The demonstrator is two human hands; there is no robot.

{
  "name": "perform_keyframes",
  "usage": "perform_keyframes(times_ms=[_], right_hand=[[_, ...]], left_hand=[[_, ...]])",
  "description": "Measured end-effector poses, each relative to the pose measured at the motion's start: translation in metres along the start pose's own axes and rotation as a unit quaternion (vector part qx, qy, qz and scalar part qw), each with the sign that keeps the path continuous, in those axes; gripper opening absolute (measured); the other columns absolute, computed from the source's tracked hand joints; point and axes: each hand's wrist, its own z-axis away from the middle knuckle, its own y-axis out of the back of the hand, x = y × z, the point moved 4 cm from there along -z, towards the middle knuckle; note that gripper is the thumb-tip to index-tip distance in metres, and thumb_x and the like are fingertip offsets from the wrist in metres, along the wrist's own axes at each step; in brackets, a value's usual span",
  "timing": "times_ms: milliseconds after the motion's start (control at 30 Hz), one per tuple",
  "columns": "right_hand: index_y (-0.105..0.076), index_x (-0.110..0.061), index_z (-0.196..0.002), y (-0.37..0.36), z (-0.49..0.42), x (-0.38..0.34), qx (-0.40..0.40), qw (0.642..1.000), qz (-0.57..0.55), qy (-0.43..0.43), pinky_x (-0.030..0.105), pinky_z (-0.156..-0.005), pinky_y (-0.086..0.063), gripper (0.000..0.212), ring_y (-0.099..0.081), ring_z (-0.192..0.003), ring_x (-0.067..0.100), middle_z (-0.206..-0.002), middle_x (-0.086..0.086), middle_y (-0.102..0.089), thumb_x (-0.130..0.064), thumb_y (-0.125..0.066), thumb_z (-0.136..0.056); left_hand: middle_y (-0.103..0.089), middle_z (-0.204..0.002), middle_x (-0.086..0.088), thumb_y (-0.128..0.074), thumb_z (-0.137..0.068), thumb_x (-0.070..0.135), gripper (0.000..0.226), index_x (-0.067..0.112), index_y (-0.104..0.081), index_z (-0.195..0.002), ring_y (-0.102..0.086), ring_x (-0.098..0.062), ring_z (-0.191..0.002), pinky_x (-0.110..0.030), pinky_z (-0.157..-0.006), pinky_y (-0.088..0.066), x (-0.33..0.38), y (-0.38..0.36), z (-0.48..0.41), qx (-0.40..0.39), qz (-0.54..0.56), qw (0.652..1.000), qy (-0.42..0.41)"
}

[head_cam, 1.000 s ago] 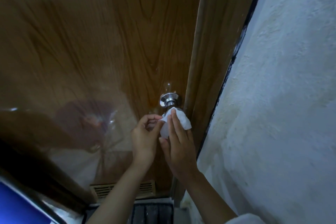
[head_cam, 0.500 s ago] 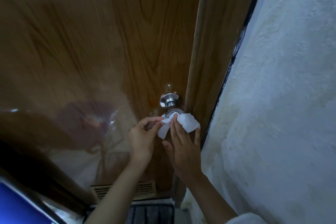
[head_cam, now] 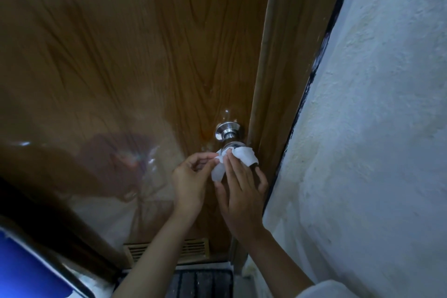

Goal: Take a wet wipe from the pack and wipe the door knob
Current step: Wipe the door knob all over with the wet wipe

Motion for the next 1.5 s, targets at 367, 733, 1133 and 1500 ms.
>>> perform_keyframes(times_ms=[367,733,1133,1500], right_hand=[[-0.039,-0.016,-0.137,0.006,-0.006,0.005,0.015,0.999,0.042,0.006,0.037,-0.101,-0.027,0.047,-0.040,-0.132,0.017,-0.142,0.003,-0.048,-0.039,-0.031,-0.097],[-0.011,-0.025,-0.147,-0.007,0.005,0.013,-0.016,0.976,-0.168,-0.137,0.030,-0.110,-0.033,0.062,-0.021,-0.141,0.009,-0.154,-0.009,-0.018,-0.051,-0.032,-0.095],[-0.022,-0.035,-0.143,-0.007,0.011,-0.016,-0.071,0.936,-0.312,-0.148,0.030,-0.108,-0.038,0.051,-0.032,-0.135,-0.002,-0.148,-0.010,-0.038,-0.040,-0.040,-0.095],[-0.060,-0.008,-0.120,0.037,-0.032,-0.024,0.052,0.947,-0.304,-0.094,0.026,-0.093,-0.051,0.034,-0.057,-0.116,0.010,-0.121,0.006,-0.064,-0.022,-0.053,-0.090]], left_hand=[[-0.063,-0.077,0.019,-0.067,-0.081,0.008,0.010,0.013,-0.071,-0.088,-0.059,0.020,-0.070,0.001,-0.057,-0.043,0.002,-0.002,0.003,-0.005,0.003,1.000,-0.011],[-0.063,-0.078,0.017,-0.067,-0.081,0.006,0.010,0.010,-0.070,-0.089,-0.059,0.019,-0.070,0.001,-0.060,-0.043,0.007,-0.010,-0.001,-0.010,0.030,0.999,-0.023],[-0.069,-0.077,0.009,-0.067,-0.081,0.010,0.014,0.023,-0.068,-0.082,-0.062,0.008,-0.068,-0.004,-0.058,-0.046,-0.003,-0.006,-0.005,-0.005,0.049,0.999,-0.002],[-0.070,-0.070,0.010,-0.066,-0.082,0.004,0.023,0.027,-0.067,-0.081,-0.063,0.006,-0.067,-0.007,-0.061,-0.048,0.012,0.002,-0.008,0.012,0.118,0.992,-0.046]])
